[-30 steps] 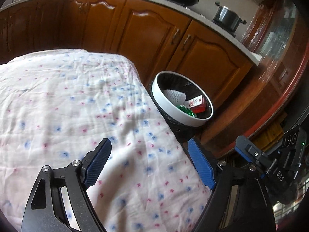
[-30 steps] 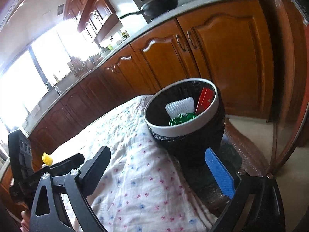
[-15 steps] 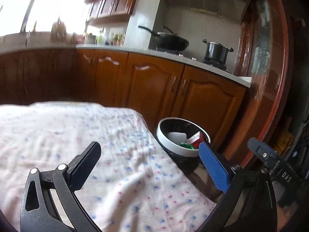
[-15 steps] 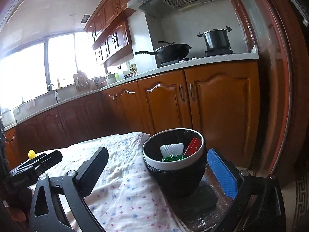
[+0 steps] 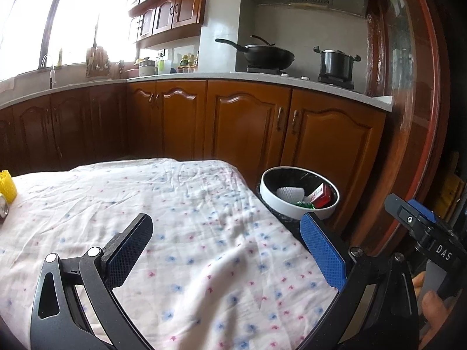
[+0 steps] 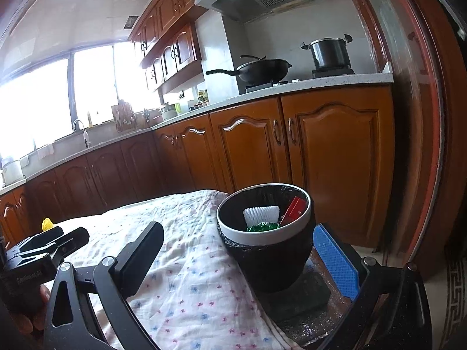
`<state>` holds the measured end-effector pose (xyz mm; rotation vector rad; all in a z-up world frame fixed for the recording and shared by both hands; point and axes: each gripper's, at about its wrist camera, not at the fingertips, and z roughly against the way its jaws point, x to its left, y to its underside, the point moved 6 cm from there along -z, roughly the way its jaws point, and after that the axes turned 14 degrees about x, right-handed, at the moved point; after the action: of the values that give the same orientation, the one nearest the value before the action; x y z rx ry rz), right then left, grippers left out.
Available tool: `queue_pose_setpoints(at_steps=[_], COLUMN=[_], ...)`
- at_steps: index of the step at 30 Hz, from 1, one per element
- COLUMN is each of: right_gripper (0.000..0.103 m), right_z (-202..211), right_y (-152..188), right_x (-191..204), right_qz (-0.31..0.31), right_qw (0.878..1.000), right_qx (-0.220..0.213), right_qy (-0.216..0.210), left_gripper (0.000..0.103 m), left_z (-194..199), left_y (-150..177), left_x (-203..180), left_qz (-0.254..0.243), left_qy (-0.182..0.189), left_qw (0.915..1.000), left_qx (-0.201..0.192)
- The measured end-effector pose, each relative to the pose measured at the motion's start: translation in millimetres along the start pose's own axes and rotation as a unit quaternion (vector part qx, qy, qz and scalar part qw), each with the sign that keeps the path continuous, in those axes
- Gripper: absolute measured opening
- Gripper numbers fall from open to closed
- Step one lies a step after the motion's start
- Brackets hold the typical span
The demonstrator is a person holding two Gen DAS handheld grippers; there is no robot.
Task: Collect trash
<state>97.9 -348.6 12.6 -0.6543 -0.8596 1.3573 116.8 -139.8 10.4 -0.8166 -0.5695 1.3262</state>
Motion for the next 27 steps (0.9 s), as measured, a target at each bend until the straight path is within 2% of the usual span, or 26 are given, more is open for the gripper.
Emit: queue_pose_setpoints(at_steps=[10,17,27], right_gripper=[0.103,0.103,0.103], right_z=[-1.1,0.3,-0.9], right_y=[1.4,0.7,-0.1], right_x=[2.0,1.7,-0.7], right_qz=[-0.001,-0.002,-0.006], right_qw=[1.000,1.000,1.000], right_qx=[0.003,-0.001,0.001], right_qy=[-0.003,-0.007,-0.011], left_gripper=[0.103,0.103,0.103], left_z=[1.6,-0.6,4.2], left_y=[4.6,7.2,8.5], left_x=[0.5,3.0,-0.5], left_qz=[-0.002,0.007,0.003], left_qy=[-0.023,-0.023,-0.035], left_qw=[0.9997,0.9997,0.9994], left_qx=[-0.010,0.000,-0.009])
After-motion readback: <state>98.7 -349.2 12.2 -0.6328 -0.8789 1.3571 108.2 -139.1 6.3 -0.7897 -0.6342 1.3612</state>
